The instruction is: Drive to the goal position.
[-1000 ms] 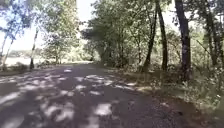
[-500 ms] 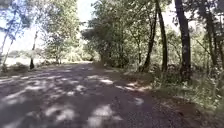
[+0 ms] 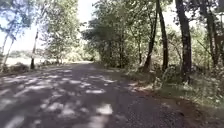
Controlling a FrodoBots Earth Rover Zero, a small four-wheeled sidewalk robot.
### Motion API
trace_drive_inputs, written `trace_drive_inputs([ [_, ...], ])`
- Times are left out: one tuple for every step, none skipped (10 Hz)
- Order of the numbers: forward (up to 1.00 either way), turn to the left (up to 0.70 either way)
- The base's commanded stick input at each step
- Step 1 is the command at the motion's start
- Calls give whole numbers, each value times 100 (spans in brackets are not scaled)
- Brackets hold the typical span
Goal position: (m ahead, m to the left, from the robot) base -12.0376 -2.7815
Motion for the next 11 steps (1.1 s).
trace_drive_inputs([
  [0, 45],
  [0, 45],
  [0, 45],
  [0, 45],
  [0, 45],
  [0, 45],
  [0, 45],
  [0, 45],
  [0, 45],
  [0, 45],
  [0, 45],
])
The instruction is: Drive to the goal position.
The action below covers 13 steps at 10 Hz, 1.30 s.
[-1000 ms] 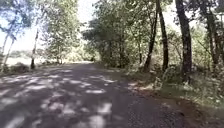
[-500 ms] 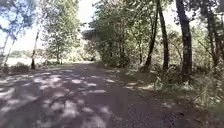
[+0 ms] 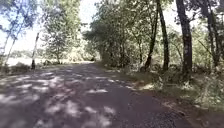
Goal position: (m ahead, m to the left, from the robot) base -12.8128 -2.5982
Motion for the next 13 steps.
trace_drive_inputs([
  [0, 45],
  [0, 45],
  [0, 45],
  [0, 45],
  [0, 45],
  [0, 45],
  [0, 45],
  [0, 45],
  [0, 45],
  [0, 45],
  [0, 45],
  [0, 45],
  [0, 45],
])
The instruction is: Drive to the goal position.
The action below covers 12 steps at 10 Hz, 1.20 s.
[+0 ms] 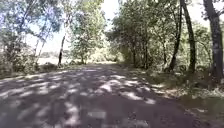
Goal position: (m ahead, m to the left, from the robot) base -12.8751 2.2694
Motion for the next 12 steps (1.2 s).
trace_drive_inputs([
  [0, 45],
  [0, 45],
  [0, 45],
  [0, 45],
  [0, 45],
  [0, 45],
  [0, 45],
  [0, 45],
  [0, 45],
  [0, 45],
  [0, 45],
  [0, 45],
])
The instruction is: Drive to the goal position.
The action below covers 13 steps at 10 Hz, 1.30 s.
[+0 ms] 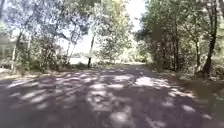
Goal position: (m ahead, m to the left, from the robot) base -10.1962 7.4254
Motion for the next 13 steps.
trace_drive_inputs([
  [0, 45],
  [0, 45],
  [0, 45],
  [0, 45],
  [0, 45],
  [0, 45],
  [0, 45],
  [0, 45],
  [0, 45],
  [0, 45],
  [0, 45],
  [0, 45],
  [0, 45],
])
